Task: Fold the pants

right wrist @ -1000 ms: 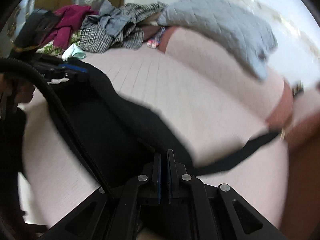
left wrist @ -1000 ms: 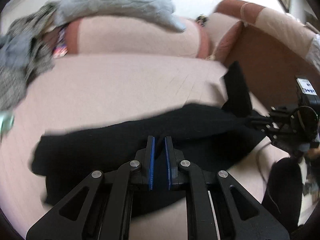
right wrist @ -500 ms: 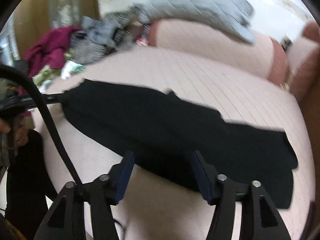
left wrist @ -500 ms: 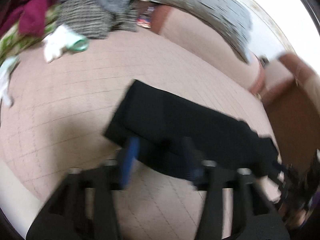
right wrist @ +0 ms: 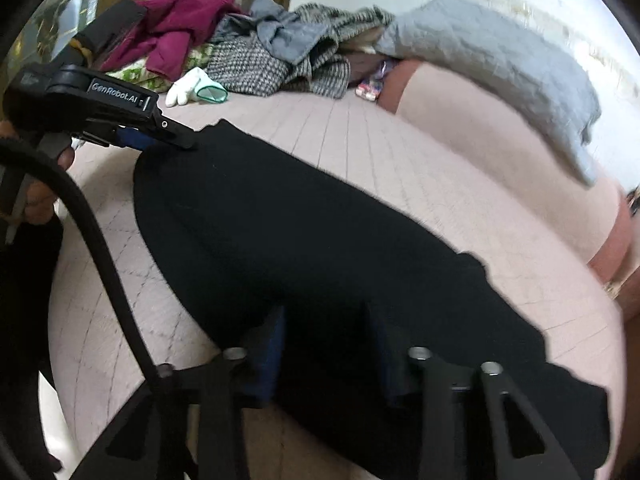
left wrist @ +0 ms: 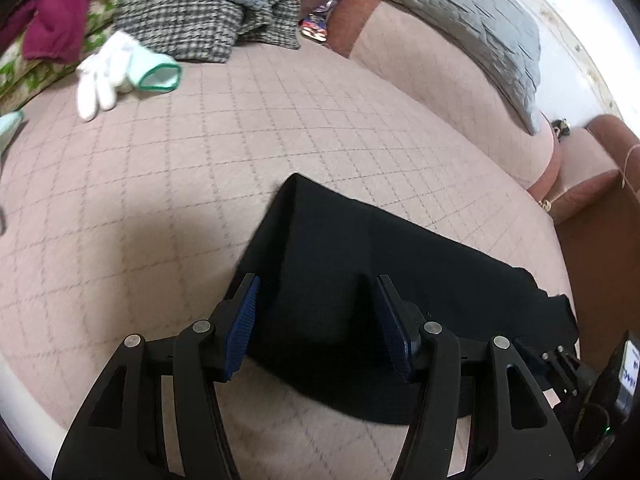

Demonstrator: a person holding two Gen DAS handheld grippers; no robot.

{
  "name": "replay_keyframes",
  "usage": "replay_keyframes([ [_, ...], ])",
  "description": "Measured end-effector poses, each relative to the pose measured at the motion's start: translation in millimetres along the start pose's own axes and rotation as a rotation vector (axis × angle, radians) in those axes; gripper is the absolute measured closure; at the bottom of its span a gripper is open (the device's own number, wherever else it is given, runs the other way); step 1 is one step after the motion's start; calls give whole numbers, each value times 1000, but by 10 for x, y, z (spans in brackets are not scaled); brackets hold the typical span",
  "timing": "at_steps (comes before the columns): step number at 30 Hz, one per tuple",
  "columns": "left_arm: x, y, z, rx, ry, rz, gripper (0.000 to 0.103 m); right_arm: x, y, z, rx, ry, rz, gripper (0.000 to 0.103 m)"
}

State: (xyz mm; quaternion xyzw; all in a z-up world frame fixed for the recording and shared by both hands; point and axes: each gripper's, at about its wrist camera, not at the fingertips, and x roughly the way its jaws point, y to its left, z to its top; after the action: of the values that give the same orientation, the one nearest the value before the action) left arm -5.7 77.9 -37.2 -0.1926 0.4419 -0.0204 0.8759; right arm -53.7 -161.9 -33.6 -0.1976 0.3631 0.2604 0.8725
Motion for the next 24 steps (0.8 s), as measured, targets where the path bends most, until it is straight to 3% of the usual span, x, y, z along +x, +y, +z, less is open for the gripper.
replay_keyframes([
  [1, 22, 1, 0, 5, -3, -8, 49, 19, -11, 10, 11, -1, 16, 87],
  [2, 32, -3, 18, 4, 0, -10, 63, 8, -22, 26, 26, -5, 29, 92],
  [4, -11, 7, 51, 0, -6, -29, 72, -111, -21, 70, 72, -22, 57, 96],
  [5, -66, -9, 58, 3, -23, -32, 88, -207, -30, 96, 90, -43, 71, 96],
  [10, -342, -44, 57, 49, -66, -45, 88, -501, 13, 159, 113, -64, 113, 98],
  [14, -299, 30, -30, 63, -60, 18, 88, -460, 233, 72, 105, -34, 145, 98],
  [18, -155, 145, -29, 24, -20, 34, 88, -179, 432, -50, 122, 28, 90, 98],
  [20, -204, 114, -16, 54, -41, 51, 87, -156, 468, -82, 121, 13, 60, 97],
  [22, -252, 89, -20, 80, -49, 88, 87, -218, 452, -85, 124, 6, 81, 78],
  [24, -344, 120, -25, 68, -68, 127, 87, -329, 372, -112, 136, 15, 97, 71],
])
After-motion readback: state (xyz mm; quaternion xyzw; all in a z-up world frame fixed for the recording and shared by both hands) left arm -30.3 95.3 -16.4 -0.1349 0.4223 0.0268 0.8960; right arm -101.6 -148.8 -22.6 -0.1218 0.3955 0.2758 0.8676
